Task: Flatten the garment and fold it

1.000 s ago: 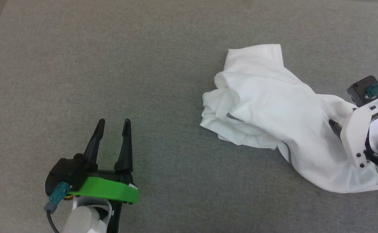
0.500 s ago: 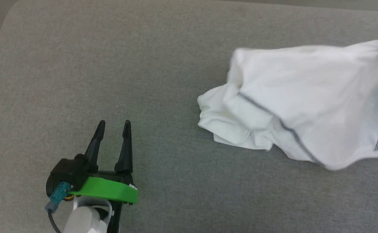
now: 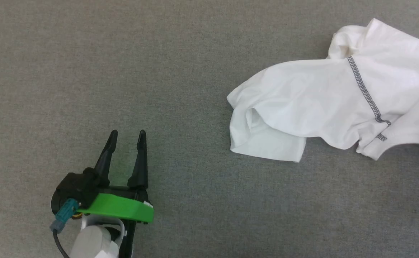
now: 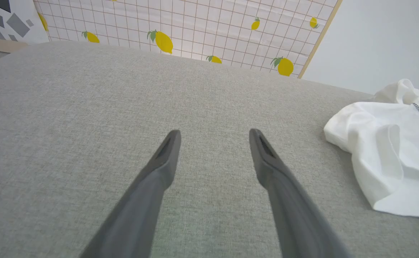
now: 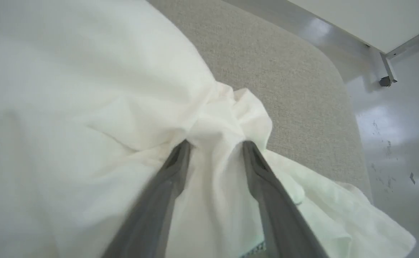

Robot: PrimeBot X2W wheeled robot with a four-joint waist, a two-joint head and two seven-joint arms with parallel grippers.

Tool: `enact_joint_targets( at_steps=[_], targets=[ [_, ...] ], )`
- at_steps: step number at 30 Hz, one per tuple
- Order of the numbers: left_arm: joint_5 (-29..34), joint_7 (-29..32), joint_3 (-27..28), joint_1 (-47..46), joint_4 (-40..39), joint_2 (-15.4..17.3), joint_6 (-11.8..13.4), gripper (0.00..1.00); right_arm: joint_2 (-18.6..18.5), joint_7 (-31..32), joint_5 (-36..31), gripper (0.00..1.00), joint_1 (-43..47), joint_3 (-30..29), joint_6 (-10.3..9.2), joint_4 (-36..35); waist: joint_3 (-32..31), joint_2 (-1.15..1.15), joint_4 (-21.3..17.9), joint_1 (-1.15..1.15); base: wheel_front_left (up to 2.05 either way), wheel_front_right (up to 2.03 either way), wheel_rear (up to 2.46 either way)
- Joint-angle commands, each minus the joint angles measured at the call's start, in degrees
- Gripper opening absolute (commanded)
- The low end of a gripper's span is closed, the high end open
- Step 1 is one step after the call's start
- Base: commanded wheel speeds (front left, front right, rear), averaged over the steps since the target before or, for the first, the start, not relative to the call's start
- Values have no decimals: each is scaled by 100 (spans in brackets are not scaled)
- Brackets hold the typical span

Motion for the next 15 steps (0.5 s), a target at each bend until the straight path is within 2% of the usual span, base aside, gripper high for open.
enact_joint_targets(
  at_steps=[1,5,9,13,15],
  targets=[
    [36,-21,2,-118,-18,45,-23,100,71,-118,-46,100,-123,61,-9,-7,51,0,-37,0,0,0,0],
    [47,-21,19,-147,-12,62,-18,100,280,-456,18,100,-343,274,-9,-220,-69,0,-159,0,0,0,0],
    [31,-21,45,-98,-67,49,-17,100,480,-622,239,100,-308,439,-9,-733,-288,0,-284,0,0,0,0],
    [66,-21,78,32,-181,35,-3,100,840,-810,434,100,91,424,-9,-1553,-522,0,-374,0,0,0,0],
    [106,-21,115,108,-276,33,12,100,1177,-953,427,100,447,319,-9,-2074,-601,0,-402,0,0,0,0]
  ],
)
